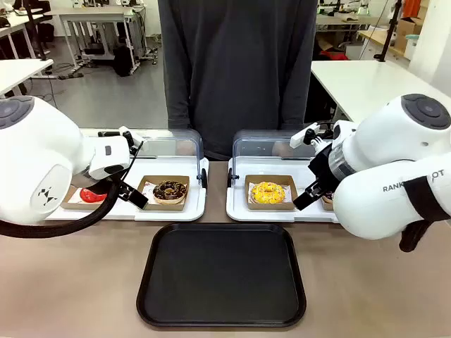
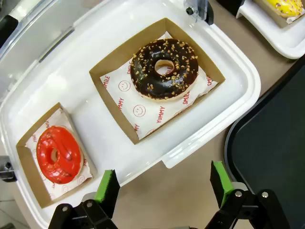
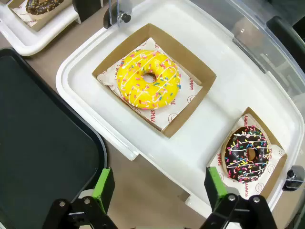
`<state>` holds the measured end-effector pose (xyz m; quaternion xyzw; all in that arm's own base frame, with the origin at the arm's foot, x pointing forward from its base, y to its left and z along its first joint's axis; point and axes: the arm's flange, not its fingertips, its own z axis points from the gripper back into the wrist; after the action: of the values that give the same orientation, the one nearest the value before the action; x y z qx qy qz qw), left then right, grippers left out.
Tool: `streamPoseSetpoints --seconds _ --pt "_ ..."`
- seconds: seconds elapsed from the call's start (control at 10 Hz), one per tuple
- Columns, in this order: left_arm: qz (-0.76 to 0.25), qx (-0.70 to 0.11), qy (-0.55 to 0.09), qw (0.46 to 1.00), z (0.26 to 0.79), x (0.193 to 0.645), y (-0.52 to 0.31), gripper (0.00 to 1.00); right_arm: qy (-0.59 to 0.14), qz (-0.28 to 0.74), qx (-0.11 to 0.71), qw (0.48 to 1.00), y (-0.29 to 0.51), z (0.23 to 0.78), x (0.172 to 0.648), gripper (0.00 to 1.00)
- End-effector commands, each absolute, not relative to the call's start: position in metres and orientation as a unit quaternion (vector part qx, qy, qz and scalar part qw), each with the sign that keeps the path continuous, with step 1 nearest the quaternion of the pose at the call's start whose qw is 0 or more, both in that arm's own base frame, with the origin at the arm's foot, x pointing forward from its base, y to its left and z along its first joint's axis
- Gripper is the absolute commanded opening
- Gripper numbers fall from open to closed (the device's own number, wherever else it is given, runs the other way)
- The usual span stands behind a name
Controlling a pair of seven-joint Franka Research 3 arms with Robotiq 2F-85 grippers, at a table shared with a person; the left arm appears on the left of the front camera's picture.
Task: Move the third donut from the left to the tray.
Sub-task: Pick up the Paper togo box containing the Donut indicated by the person and place it on the Handle tray.
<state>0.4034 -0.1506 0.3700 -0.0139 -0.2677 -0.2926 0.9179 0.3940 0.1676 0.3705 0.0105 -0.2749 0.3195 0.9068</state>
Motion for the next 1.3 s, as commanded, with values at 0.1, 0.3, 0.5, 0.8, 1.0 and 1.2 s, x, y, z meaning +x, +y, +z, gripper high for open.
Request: streamPoseSetpoints --seconds 0.1,0.3,0.5,0.8,1.0,1.2 --pt "-0.293 -0.014 -0.268 0.918 0.37 0.403 -0.151 1.0 -0.275 0.32 0.011 0.907 0.168 0.371 0.394 1.0" --pt "-0.293 -0.014 -0.268 0.918 0.37 0.403 -0.151 1.0 -0.275 0.32 0.011 0.907 0.168 0.371 0.394 1.0" --pt "-0.293 -0.014 -0.268 0.918 0.37 0.403 -0.151 1.0 -0.275 0.32 0.011 0.907 0.168 0.371 0.394 1.0" --pt "-0.293 -0.014 -0.268 0.918 0.37 0.403 -0.151 1.0 -0.275 0.32 0.011 0.907 0.168 0.371 0.394 1.0" --pt "-0.3 -0.059 -0.268 0.914 0.429 0.414 -0.141 1.0 -0.275 0.309 0.016 0.91 0.161 0.399 0.403 1.0" --pt "-0.312 -0.106 -0.247 0.912 0.485 0.426 -0.109 1.0 -0.282 0.315 0.069 0.904 0.133 0.451 0.413 1.0"
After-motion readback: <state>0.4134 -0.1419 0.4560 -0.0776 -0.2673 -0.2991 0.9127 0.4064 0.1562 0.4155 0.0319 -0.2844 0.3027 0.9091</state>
